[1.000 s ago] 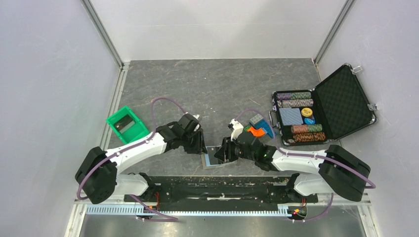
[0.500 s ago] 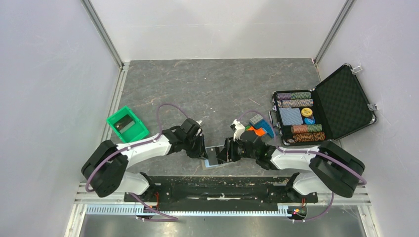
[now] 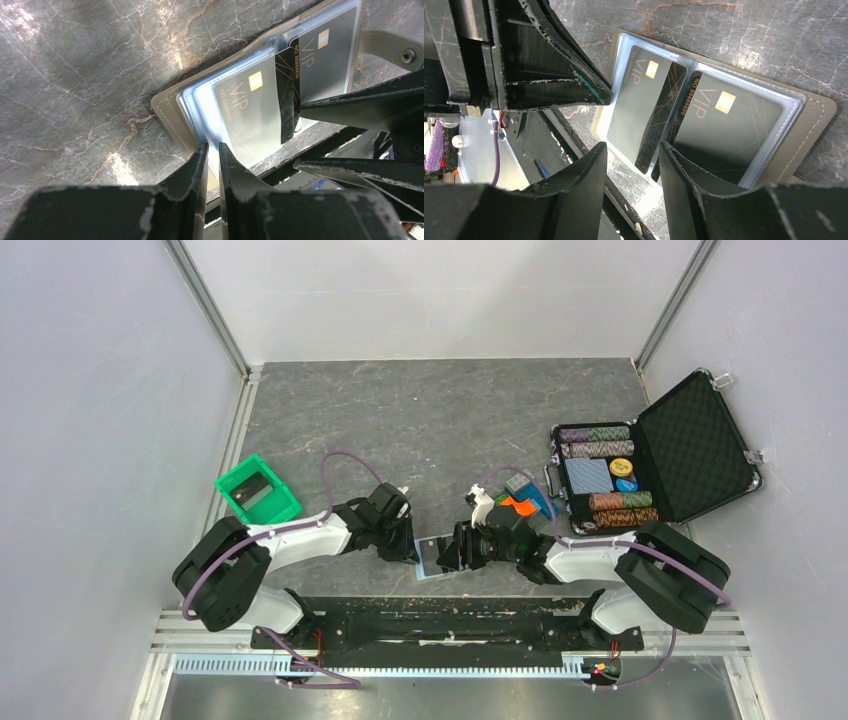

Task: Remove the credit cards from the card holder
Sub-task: Remove the credit card from the card holder.

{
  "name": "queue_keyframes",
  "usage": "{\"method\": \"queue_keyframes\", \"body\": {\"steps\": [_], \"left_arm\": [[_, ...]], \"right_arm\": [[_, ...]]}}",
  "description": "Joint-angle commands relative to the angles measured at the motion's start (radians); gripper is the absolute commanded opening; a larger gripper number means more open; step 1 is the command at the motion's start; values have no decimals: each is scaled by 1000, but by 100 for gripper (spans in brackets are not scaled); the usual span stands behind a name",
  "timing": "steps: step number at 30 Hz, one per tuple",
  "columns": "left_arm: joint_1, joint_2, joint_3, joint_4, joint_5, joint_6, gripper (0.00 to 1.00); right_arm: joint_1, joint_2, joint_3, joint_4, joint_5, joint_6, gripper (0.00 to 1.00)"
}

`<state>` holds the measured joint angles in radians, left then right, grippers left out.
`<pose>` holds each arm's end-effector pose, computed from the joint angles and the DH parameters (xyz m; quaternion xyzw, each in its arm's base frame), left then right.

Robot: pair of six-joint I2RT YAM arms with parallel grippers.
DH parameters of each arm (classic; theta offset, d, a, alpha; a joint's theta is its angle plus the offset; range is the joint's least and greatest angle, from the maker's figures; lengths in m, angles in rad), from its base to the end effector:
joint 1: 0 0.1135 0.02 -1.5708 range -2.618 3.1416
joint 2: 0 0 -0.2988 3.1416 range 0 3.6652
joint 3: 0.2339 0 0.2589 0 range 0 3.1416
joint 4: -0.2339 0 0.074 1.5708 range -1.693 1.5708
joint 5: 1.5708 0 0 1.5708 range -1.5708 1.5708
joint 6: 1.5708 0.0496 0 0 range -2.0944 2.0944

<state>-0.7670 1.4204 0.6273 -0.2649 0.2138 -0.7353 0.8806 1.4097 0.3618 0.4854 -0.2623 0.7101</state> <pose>0.1761 -0.1844 0.1649 0.0423 0.9612 -0.2475 0.1139 0.1511 0.2032 0.1552 -0.1368 0.8595 0.4222 0.2535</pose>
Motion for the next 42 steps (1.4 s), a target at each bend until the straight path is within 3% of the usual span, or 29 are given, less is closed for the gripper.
{"method": "queue_keyframes", "body": {"steps": [1, 19, 23, 27, 42], "left_arm": [[3, -4, -34, -4, -62, 17, 20], [3, 29, -50, 15, -45, 5, 21], [3, 26, -55, 8, -57, 1, 21], [3, 36, -45, -12, -73, 1, 21], [3, 55, 13, -80, -94, 29, 22]], "right_arm": [[-2, 28, -3, 47, 4, 14, 45], [-2, 90, 16, 53, 22, 46, 40], [-2, 88, 2, 70, 30, 59, 26], [-5, 53, -12, 61, 56, 51, 1], [-35, -150, -35, -139, 155, -16, 0]]}}
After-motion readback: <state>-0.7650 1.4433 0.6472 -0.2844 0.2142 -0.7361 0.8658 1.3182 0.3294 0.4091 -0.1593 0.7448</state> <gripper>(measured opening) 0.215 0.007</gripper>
